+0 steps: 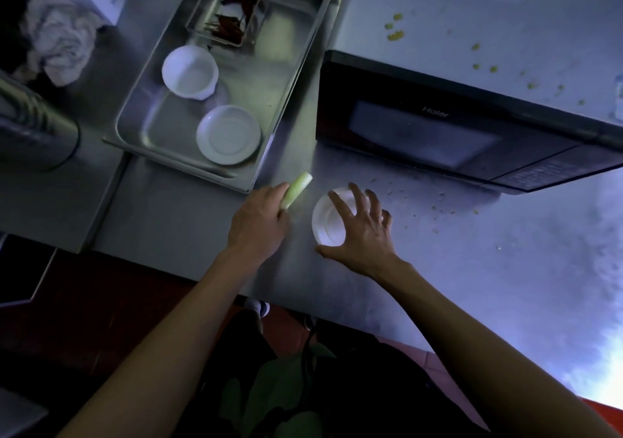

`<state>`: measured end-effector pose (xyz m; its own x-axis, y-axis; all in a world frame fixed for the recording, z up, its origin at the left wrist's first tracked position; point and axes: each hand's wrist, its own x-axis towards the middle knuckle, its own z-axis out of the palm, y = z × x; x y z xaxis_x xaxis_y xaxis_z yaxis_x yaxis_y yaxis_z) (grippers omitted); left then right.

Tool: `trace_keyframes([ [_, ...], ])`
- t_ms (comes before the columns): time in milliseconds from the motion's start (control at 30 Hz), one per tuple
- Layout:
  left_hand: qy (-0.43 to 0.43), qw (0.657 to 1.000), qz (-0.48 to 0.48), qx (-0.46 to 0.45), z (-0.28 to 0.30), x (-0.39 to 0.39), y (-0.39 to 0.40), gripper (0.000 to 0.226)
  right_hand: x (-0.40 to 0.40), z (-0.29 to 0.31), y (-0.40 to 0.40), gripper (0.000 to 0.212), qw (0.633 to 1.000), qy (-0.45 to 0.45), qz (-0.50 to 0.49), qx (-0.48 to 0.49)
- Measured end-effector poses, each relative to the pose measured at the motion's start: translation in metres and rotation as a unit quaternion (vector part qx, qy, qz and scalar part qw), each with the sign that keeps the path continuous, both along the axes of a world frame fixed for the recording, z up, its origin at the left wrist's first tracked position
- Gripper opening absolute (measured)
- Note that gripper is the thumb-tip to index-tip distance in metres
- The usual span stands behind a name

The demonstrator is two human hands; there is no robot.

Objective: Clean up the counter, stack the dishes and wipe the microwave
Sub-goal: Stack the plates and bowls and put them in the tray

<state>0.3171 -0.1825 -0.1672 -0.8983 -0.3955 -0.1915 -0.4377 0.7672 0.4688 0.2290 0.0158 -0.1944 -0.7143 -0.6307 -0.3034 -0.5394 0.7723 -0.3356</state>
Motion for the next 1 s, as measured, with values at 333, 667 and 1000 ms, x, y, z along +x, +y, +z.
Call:
trace_keyframes([
  [333, 0.058, 0.998, 0.005, -0.021, 0.018, -0.005, -0.115, 0.048, -0.003, 0.036, -0.105, 0.112, 0.998, 0.044, 0.001, -0.034],
  [667, 0.087, 0.995, 0.035, 0.017, 0.03, -0.006, -0.253, 0.048, -0.028, 0.042, -0.259, 0.112, 0.997, 0.067, -0.027, -0.018],
  [1000, 0.07, 0.997, -0.039, 0.022, 0.026, -0.028, -0.307, 0.052, -0.038, -0.008, -0.318, 0.114, 0.996, 0.004, -0.076, 0.036],
])
